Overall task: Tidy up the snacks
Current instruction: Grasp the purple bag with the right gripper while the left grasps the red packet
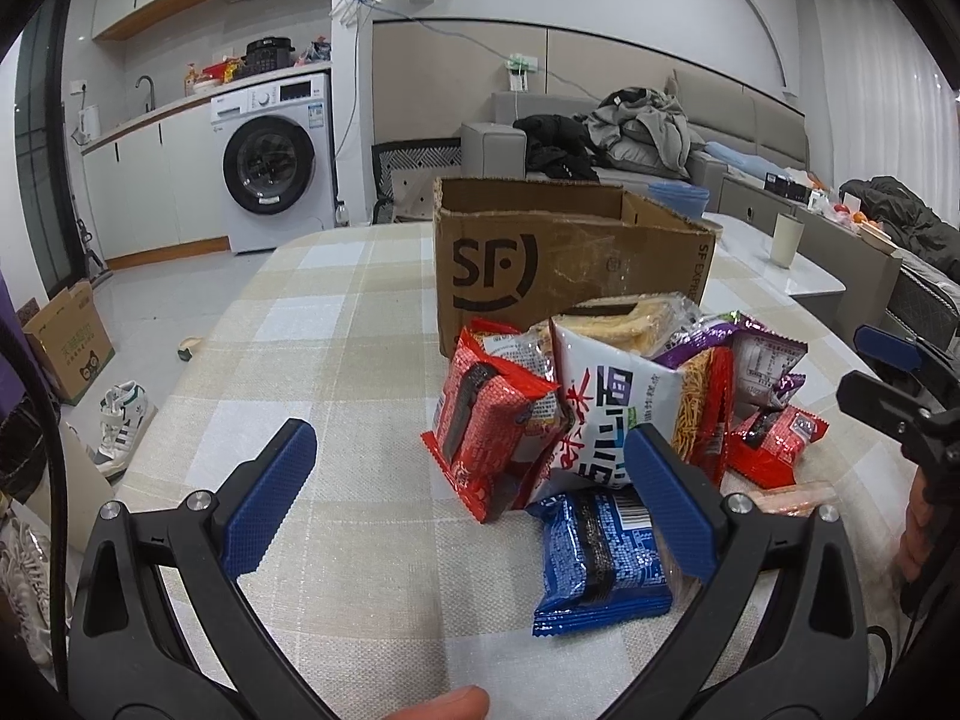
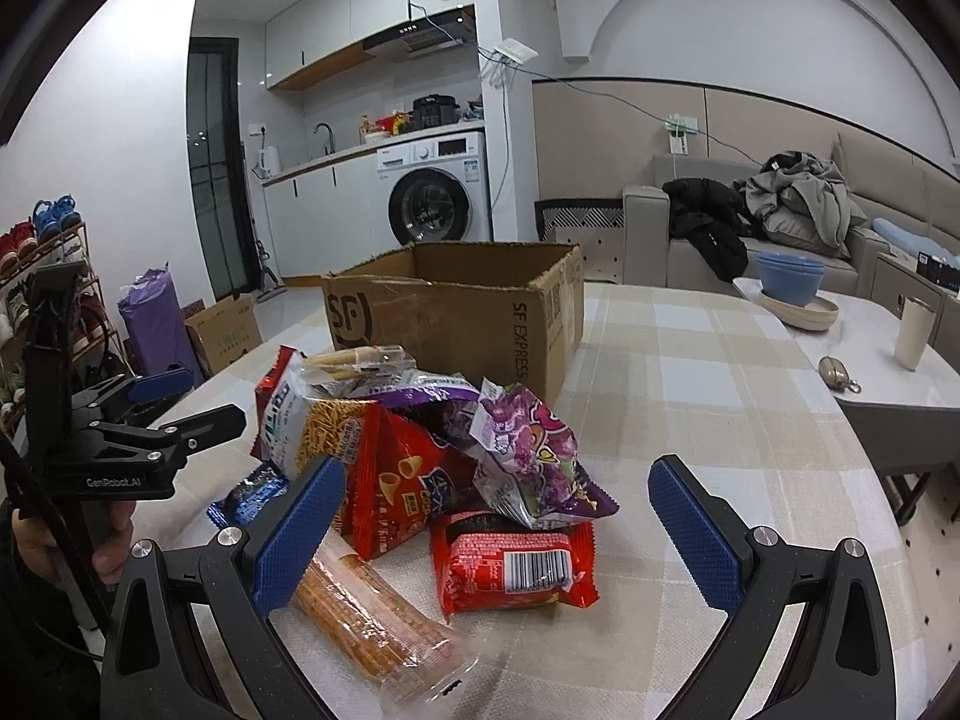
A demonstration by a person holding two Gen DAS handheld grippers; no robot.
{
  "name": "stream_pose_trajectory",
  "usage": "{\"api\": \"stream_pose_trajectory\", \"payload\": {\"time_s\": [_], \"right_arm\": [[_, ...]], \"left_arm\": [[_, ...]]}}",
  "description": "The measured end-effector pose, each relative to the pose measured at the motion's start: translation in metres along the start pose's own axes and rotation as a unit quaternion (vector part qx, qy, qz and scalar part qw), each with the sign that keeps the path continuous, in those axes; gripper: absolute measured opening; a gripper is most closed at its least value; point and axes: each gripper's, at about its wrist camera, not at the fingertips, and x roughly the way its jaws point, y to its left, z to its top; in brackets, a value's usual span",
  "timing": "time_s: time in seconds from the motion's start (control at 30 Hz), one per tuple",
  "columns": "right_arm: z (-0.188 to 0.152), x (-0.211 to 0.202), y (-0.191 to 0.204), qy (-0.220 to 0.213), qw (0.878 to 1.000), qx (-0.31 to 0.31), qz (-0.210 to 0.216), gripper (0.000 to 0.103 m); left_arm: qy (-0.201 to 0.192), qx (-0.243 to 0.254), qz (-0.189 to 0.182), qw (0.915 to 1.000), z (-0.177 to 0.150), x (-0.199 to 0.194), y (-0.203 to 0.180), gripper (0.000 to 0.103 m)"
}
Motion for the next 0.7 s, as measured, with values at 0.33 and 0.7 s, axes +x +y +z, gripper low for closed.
{"api": "stream_pose_trajectory", "payload": {"time_s": [0.33,0.7], "right_arm": [[0.001,0.041,-0.011,0.072,0.997,0.015,-0.017,0.103],[0.009,0.066,-0.023,0.101,0.995,0.028,-0.004,0.091]], "left_arm": [[0.061,-0.04,-0.028,0.997,0.001,0.036,0.021,0.102],[0.057,-0.047,-0.032,0.9967,0.008,0.056,0.035,0.102]]}}
